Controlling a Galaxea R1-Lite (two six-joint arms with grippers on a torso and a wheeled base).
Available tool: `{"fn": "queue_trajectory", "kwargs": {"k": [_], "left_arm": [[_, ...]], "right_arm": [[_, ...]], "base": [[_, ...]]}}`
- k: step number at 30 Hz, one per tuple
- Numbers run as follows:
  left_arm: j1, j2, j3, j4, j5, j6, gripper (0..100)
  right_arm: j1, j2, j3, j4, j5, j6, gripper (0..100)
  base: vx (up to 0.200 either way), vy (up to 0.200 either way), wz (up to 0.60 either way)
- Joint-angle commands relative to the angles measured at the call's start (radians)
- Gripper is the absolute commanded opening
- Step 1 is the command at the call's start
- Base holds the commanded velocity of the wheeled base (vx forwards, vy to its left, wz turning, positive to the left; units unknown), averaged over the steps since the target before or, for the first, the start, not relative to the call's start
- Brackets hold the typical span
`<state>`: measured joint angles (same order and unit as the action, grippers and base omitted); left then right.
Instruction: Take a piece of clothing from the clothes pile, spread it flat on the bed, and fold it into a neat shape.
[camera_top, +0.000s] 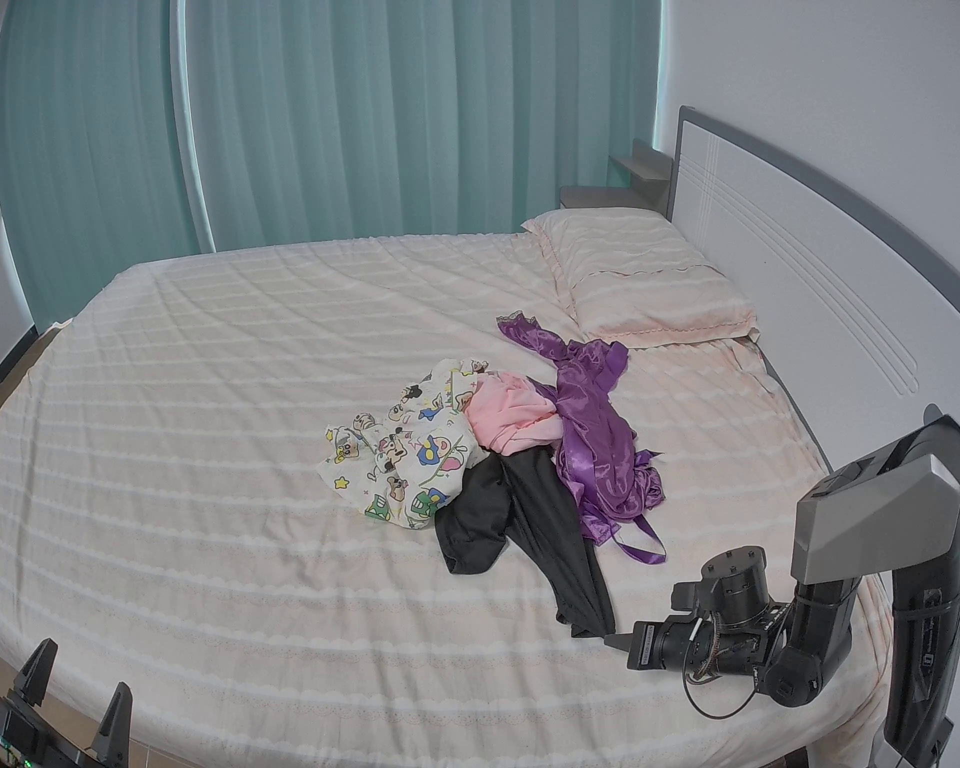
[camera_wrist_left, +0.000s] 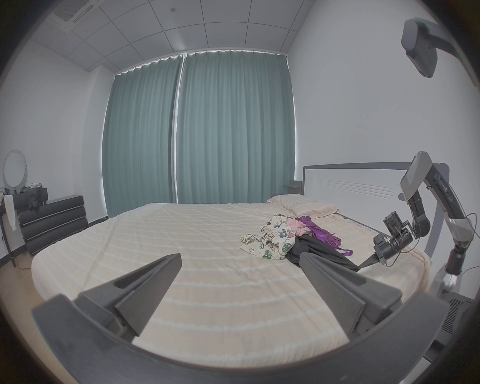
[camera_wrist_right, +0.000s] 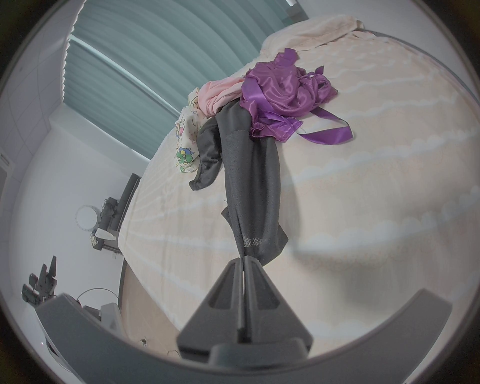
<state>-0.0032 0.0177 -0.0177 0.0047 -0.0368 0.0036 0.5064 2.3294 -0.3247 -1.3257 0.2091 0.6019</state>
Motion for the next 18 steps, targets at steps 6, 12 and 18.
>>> {"fn": "queue_trajectory", "kwargs": {"k": [6,12,18], "left_arm": [[0.000,-0.018,0.016,-0.002,-0.002,0.001,100],[0.000,-0.018,0.016,-0.002,0.000,-0.002,100],[0.000,-0.018,0.016,0.000,-0.002,-0.002,100]], "right_arm": [[0.018,0.024,-0.024,-0.033,0.009,-0.008,100],[0.008,0.058,-0.102,-0.064,-0.019,-0.028,100],[-0.008,0.067,-0.238,0.102,-0.022,-0.045,100]], "base": [[0.000,0.000,0.00],[0.000,0.000,0.00],[0.000,0.000,0.00]]}}
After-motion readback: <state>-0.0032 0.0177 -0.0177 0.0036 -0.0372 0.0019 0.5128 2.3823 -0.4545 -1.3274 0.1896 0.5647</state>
